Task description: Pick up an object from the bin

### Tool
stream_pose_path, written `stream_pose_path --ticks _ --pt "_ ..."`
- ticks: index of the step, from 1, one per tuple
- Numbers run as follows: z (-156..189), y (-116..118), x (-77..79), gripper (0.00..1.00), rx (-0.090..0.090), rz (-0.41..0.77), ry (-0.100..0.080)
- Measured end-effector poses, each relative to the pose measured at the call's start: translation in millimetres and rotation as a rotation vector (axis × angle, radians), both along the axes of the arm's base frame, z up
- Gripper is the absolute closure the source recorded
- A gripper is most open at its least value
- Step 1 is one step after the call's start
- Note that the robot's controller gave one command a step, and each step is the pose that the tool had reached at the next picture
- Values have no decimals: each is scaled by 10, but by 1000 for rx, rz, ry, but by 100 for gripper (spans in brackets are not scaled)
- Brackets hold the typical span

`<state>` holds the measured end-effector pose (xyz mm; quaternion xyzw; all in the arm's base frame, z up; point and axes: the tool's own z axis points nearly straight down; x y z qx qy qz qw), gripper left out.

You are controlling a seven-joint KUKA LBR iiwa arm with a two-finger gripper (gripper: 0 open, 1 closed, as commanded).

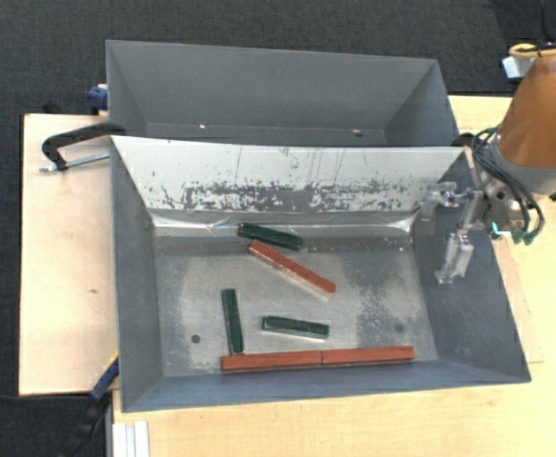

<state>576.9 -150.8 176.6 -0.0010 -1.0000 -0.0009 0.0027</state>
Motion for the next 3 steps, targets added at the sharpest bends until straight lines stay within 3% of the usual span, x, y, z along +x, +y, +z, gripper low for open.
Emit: stream_pose_path --ticks 1,2,3 --pt "-205 206 52 0 -5 56 -14" --pt "-818 731 89 0 -1 183 -9" --pt "-882 1071 -252 0 2 191 2"
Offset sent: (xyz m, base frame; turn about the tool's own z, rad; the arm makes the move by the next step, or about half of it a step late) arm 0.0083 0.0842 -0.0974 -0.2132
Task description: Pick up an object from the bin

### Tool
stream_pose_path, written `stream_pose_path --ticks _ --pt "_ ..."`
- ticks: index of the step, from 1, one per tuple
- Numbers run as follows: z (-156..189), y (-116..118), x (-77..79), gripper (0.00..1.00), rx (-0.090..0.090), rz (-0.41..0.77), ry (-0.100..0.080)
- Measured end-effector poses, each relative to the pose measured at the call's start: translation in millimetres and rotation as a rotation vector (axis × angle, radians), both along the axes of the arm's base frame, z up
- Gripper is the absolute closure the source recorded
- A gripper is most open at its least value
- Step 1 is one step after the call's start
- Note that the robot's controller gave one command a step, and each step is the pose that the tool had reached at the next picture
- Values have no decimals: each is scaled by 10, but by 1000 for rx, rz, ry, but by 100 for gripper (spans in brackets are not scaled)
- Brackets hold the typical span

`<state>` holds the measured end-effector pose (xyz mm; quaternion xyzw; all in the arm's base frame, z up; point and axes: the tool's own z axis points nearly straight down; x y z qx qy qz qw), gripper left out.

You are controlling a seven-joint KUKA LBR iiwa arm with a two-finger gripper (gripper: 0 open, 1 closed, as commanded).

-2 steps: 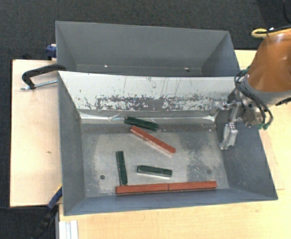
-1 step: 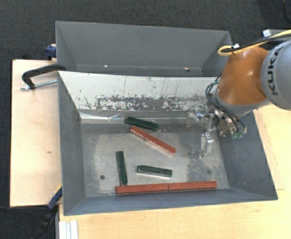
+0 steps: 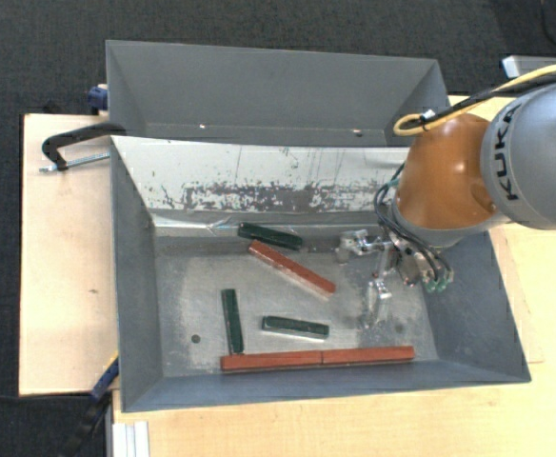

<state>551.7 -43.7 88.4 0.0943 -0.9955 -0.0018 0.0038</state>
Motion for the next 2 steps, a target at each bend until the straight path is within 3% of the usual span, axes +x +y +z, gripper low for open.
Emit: stream_pose_path --ticks 1,2 --pt "39 101 218 0 -1 -79 -13" --pt "-151 388 436 0 -1 -147 -15"
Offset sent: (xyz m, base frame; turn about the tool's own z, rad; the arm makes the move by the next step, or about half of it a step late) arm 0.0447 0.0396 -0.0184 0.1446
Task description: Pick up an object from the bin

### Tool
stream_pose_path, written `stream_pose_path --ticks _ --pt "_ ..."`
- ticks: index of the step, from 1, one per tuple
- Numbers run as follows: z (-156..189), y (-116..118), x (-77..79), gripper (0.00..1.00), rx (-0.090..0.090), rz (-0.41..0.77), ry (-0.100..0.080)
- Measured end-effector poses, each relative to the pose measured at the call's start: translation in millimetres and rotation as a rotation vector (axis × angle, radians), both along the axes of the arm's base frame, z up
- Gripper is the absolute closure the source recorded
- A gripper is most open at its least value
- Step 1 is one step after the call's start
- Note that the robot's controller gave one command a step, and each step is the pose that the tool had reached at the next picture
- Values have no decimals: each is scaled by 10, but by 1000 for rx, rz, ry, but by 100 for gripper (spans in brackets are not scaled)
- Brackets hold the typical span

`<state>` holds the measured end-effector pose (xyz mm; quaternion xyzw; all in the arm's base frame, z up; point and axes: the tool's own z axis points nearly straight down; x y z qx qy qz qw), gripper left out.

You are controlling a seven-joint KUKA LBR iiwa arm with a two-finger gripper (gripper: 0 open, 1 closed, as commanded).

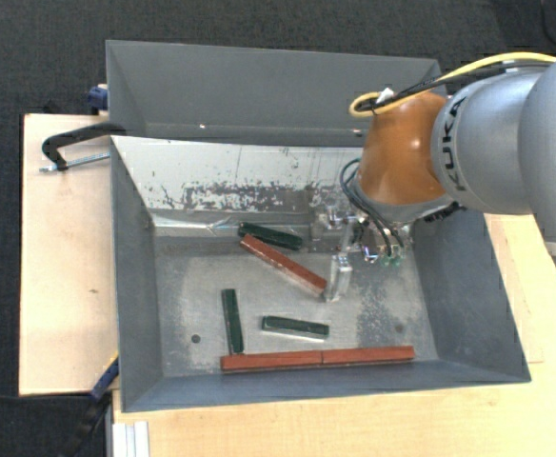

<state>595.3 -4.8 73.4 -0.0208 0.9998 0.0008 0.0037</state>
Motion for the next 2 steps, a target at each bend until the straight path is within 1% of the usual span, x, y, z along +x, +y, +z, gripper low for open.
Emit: stream_pose_path --ticks 1,2 --pt "-25 211 -452 100 0 -105 5" --pt "-25 211 -452 100 0 -105 5"
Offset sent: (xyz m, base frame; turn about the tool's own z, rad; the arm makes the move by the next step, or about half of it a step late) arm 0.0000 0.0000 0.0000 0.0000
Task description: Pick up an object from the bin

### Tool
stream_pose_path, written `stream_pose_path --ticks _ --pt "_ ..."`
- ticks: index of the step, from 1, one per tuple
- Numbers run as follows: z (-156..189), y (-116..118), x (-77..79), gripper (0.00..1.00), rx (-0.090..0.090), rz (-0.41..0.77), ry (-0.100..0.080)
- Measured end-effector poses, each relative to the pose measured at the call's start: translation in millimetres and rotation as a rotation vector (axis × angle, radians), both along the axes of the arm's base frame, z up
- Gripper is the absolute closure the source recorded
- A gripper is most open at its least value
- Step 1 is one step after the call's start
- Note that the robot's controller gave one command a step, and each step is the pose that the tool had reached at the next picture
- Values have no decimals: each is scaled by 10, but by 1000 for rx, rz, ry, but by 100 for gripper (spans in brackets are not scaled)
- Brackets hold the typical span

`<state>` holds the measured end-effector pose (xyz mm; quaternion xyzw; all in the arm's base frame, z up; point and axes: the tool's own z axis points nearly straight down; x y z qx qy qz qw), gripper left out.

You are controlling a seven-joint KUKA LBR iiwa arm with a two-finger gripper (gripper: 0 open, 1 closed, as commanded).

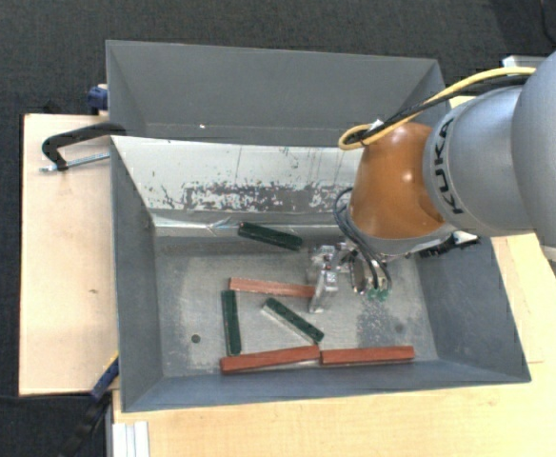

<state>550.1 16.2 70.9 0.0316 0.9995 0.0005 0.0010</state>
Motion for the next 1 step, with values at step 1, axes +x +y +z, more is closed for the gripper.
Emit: stream_pose_path --ticks 1 --pt "1322 399 116 100 0 103 -3"
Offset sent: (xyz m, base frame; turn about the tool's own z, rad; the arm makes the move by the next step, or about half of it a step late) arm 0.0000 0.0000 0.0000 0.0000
